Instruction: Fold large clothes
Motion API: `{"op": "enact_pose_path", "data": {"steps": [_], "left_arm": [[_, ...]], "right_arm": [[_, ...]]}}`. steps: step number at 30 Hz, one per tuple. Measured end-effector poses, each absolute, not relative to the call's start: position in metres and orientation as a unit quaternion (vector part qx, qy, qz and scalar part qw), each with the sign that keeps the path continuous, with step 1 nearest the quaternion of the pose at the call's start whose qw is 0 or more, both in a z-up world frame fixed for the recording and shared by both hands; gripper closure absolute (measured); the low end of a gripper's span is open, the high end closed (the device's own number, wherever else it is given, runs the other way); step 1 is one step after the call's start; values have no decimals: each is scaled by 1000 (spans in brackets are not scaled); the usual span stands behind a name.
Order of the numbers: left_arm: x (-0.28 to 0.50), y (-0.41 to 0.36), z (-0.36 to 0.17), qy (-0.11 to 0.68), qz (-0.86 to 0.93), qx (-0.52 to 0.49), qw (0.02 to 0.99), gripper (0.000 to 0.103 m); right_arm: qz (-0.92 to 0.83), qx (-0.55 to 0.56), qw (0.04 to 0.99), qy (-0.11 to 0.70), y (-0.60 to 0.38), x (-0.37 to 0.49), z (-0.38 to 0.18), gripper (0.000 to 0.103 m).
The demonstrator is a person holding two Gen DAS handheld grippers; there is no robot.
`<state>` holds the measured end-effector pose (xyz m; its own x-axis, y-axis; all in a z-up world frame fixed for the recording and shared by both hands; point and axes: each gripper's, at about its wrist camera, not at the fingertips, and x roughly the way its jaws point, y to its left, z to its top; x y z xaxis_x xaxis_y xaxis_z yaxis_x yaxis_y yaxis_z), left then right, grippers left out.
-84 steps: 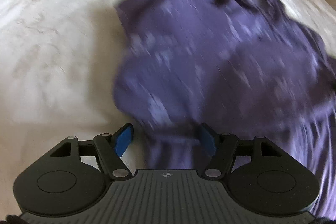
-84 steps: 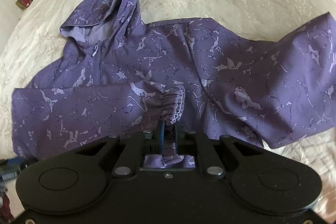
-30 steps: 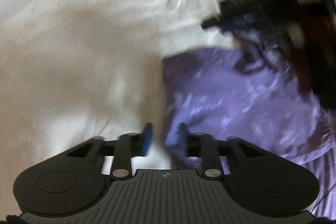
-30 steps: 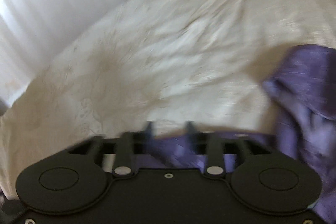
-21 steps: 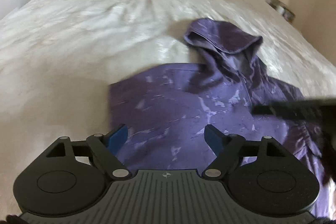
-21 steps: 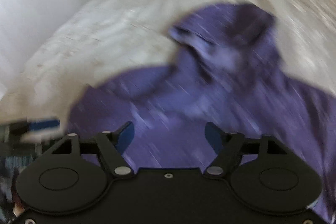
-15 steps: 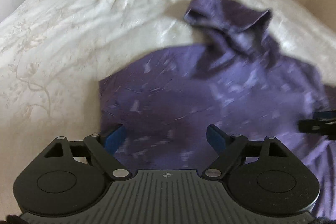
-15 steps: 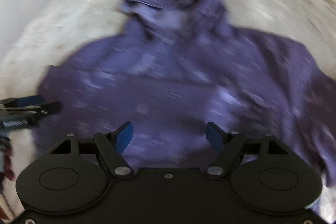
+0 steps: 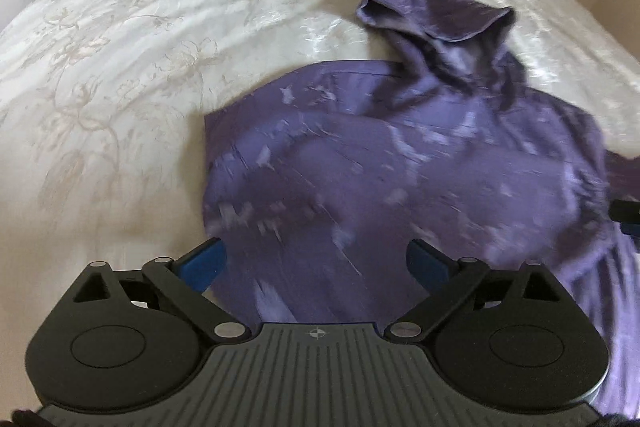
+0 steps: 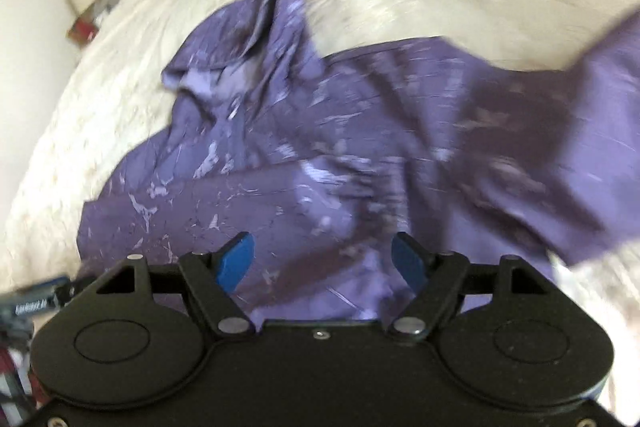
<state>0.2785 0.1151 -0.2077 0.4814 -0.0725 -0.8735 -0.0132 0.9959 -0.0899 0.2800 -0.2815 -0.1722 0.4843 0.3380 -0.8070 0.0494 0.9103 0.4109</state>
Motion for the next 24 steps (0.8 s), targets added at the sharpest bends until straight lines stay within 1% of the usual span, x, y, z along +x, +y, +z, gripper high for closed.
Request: {"op": "enact_pose_path", "data": {"steps": [6, 12, 18, 24], "left_arm": [[246, 87, -185, 510, -37, -51, 858, 5], [225, 48, -170, 499, -52, -54, 863, 5], [210, 9, -165, 489, -53, -50, 869, 5], [194, -17, -167, 494, -41, -53, 867, 5]], "right_arm": [[30, 226, 847, 480, -351, 248, -160, 24], [-42, 243, 851, 463, -441, 224, -155, 24], [-116, 265, 852, 437, -535, 223, -151, 24], [-186, 307, 837, 414, -614, 227, -166, 24]]}}
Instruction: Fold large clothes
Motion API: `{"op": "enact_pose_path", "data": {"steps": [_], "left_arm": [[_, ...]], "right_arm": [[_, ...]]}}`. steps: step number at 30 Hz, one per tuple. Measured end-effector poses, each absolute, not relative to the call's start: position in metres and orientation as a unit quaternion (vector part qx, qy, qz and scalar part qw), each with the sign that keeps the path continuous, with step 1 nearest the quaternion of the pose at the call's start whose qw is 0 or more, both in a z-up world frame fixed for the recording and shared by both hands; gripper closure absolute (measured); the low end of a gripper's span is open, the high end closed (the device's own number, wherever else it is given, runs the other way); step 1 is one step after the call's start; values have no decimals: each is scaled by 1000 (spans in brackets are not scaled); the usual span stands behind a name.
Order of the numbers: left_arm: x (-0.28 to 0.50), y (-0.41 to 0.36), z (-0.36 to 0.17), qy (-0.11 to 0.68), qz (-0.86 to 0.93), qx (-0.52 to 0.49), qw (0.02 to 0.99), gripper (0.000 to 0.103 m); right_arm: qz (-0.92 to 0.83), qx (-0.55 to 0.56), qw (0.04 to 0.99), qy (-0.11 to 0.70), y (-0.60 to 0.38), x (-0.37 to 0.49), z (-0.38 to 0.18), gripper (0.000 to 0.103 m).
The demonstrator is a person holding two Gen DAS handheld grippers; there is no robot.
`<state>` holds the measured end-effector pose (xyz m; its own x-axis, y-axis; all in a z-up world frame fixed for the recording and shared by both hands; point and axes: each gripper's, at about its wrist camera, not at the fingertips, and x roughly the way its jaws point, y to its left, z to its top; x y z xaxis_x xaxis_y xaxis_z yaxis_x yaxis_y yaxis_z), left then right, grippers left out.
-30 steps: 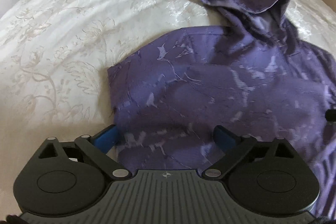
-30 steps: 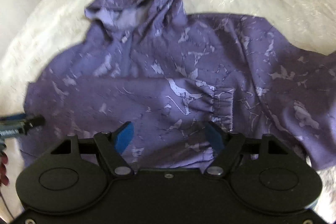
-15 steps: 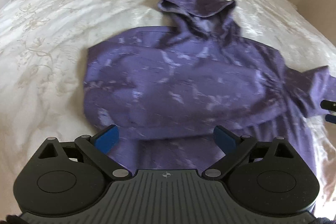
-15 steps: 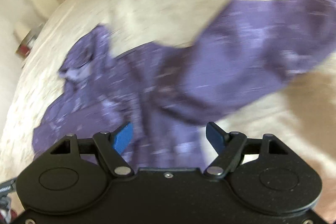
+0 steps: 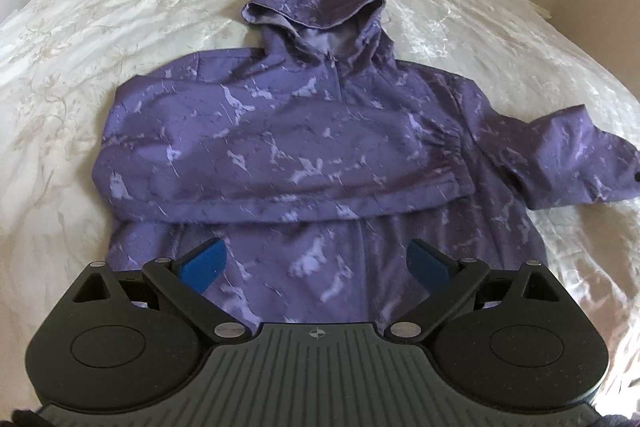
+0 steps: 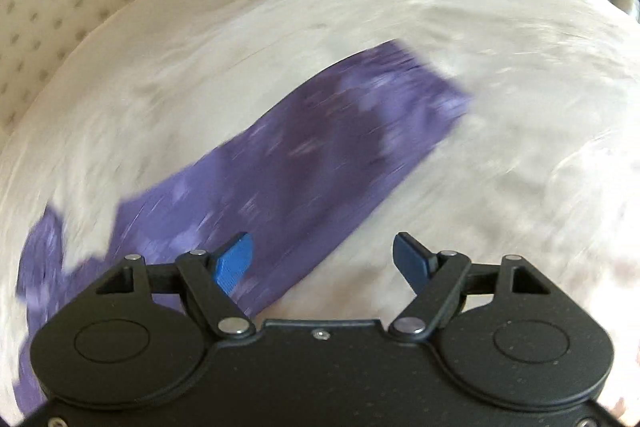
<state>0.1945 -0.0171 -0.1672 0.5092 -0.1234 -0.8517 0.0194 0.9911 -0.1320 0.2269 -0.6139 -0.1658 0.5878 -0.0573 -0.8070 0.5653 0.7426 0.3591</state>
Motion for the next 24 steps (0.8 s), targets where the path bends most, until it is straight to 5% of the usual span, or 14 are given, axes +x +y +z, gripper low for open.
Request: {"op": "enact_pose_path", "data": {"steps": [8, 11, 14, 24], "left_arm": [[183, -32, -165, 505, -31, -35, 862, 5], [183, -31, -164, 506, -26, -32, 861, 5], [184, -30, -164, 509, -24, -30, 860, 5], [198, -22, -171, 516, -49, -27, 855, 5]], "right_arm": [[-213, 378, 820, 372, -671, 232, -185, 25], [-215, 366, 819, 386, -674, 237, -188, 74], [-211, 333, 834, 386, -667, 243, -176, 87], [-72, 232, 924, 295, -575, 261, -66, 88]]}}
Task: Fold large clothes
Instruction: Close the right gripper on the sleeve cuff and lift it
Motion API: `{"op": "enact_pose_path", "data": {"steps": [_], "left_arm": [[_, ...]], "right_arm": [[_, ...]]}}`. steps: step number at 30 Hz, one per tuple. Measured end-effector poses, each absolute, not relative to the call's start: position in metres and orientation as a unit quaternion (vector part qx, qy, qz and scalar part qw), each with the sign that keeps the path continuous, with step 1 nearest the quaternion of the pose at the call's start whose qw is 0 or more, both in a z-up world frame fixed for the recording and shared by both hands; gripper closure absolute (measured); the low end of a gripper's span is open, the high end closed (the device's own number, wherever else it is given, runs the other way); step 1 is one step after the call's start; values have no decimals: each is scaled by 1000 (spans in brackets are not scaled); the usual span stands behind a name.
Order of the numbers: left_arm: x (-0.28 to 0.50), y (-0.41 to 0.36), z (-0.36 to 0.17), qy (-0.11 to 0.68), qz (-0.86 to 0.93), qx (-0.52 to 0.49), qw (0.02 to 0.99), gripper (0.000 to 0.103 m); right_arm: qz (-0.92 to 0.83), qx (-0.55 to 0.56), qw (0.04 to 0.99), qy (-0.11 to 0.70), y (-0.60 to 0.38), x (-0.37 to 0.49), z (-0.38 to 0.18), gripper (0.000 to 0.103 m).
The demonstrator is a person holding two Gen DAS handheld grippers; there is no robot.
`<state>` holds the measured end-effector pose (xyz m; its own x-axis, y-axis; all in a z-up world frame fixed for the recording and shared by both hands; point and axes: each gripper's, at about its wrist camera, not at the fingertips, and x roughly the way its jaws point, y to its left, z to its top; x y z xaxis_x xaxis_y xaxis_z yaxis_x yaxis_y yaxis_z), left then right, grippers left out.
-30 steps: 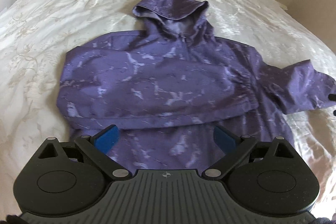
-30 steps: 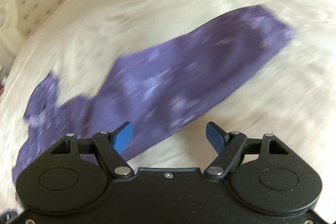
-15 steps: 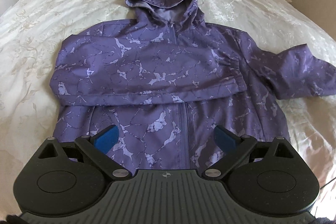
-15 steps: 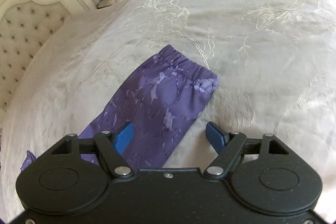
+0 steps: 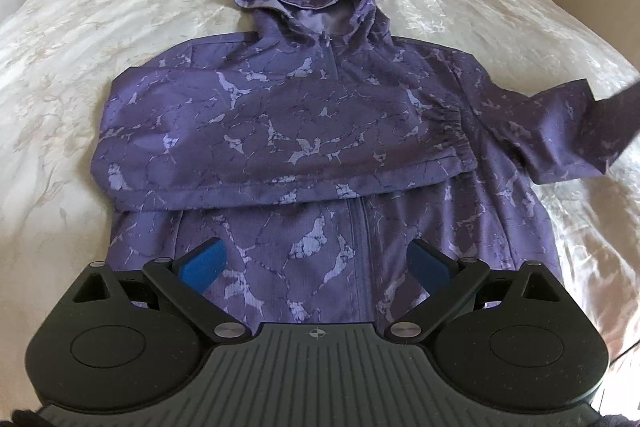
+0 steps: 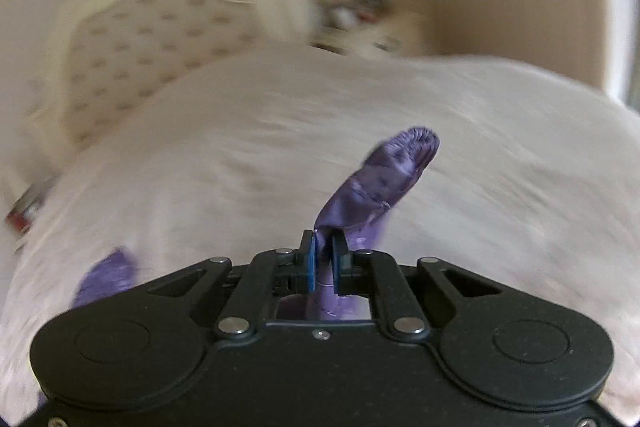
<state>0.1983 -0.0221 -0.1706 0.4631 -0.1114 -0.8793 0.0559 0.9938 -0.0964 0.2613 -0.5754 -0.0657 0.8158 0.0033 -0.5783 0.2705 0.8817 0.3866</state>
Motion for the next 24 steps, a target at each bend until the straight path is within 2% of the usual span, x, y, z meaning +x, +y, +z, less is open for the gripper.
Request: {"op": "enact_pose_path", "data": {"steps": [7, 11, 14, 15, 16, 18, 20, 24], "left_arm": [[211, -1, -171, 505, -63, -35, 860, 5], [215, 19, -171, 503, -56, -46, 861, 5], [214, 36, -172, 504, -49, -55, 861, 5], [213, 42, -174, 505, -44, -58, 860, 5], [213, 47, -175, 507, -41, -60, 859, 5], [212, 58, -179, 513, -31, -65, 855, 5], [211, 68, -182, 518, -22, -72, 852, 5], [211, 79, -188, 528, -10, -81, 846, 5]], "right_arm": [[106, 157, 949, 252, -438, 282, -2, 88], [179, 137, 937, 266, -364, 299, -4, 87], [197, 113, 924, 308, -318, 304, -26, 80], [199, 104, 919, 324, -308, 303, -36, 72], [197, 91, 915, 340, -299, 304, -47, 55], [187, 67, 908, 368, -284, 302, -66, 42], [168, 48, 905, 389, -281, 304, -85, 44], [84, 6, 908, 410, -290, 305, -106, 40]]}}
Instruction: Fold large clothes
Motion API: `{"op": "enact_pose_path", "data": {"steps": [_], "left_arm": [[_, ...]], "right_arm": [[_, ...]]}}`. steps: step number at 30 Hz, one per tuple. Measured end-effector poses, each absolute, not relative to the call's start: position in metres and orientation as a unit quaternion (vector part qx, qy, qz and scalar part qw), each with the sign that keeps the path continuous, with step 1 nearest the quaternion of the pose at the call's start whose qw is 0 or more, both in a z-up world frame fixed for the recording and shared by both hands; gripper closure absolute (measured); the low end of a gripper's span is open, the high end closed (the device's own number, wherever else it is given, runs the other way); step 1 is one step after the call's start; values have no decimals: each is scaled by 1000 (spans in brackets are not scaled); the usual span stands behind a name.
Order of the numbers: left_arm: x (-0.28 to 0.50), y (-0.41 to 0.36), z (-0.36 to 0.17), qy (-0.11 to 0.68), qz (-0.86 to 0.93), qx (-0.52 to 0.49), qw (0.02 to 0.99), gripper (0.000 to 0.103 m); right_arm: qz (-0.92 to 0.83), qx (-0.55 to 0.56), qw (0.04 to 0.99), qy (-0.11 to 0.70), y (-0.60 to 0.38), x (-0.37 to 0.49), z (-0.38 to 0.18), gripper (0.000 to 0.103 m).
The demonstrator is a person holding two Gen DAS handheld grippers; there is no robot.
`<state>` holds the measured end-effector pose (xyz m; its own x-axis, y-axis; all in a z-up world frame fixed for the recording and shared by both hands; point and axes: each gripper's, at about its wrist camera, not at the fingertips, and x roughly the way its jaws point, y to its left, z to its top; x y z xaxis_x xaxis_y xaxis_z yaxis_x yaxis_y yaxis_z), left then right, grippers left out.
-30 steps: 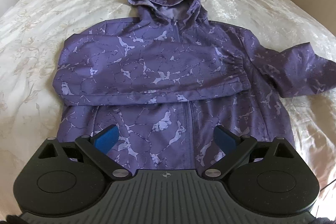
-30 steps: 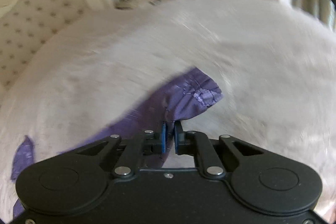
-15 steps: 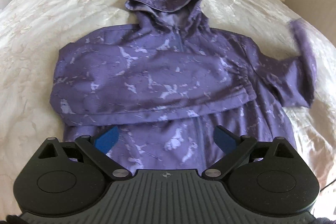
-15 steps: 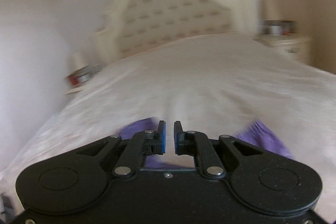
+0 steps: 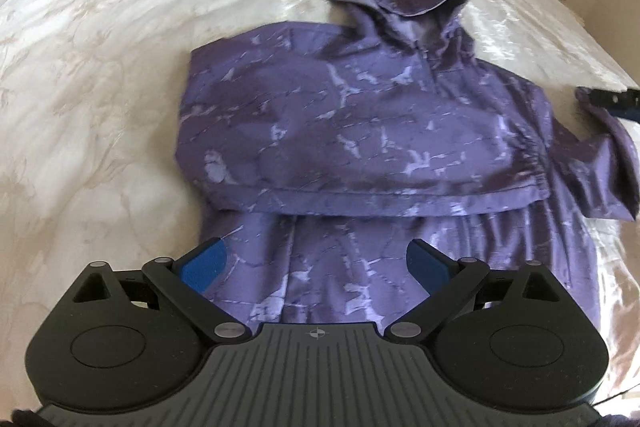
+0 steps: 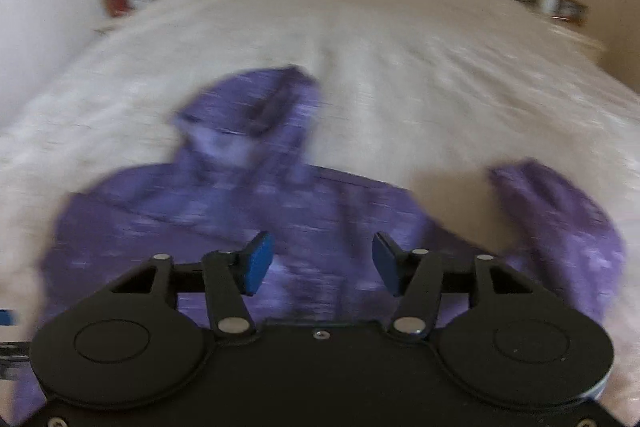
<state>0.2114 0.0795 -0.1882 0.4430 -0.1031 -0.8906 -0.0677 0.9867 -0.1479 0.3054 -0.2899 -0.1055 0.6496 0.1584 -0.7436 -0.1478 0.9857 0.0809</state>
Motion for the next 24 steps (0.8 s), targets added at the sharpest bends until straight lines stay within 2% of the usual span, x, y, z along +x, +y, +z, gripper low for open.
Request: {"op": "enact_pose_path", "data": {"steps": [4, 14, 15, 17, 18, 19, 20, 21, 24], "left_arm": [[220, 80, -194, 535, -9, -85, 840, 5], [261, 45, -200, 547, -43, -78, 832, 5], [265, 42, -199, 547, -48, -76, 832, 5], [274, 35, -199, 548, -56, -74, 832, 5], [278, 32, -199, 548, -60, -73, 831, 5], [282, 30, -199, 548, -64, -73, 831, 5], [287, 28, -198, 548, -69, -76, 830, 5], [291, 26, -198, 548, -76, -80, 829, 5], [306, 21, -193, 544, -99, -99, 827, 5]], "right_arm": [[-25, -61, 912, 405, -318, 331, -124, 27], [-80, -141, 890, 427, -363, 387, -166, 30], [-79, -149, 887, 430, -365, 390, -171, 33], [-77, -158, 881, 439, -369, 394, -180, 49], [-76, -156, 879, 444, -371, 395, -186, 70], [-75, -147, 880, 446, -374, 397, -188, 81], [-73, -130, 885, 440, -379, 395, -185, 81], [-72, -110, 893, 430, -382, 393, -179, 86], [-38, -58, 924, 377, -383, 372, -149, 87]]}}
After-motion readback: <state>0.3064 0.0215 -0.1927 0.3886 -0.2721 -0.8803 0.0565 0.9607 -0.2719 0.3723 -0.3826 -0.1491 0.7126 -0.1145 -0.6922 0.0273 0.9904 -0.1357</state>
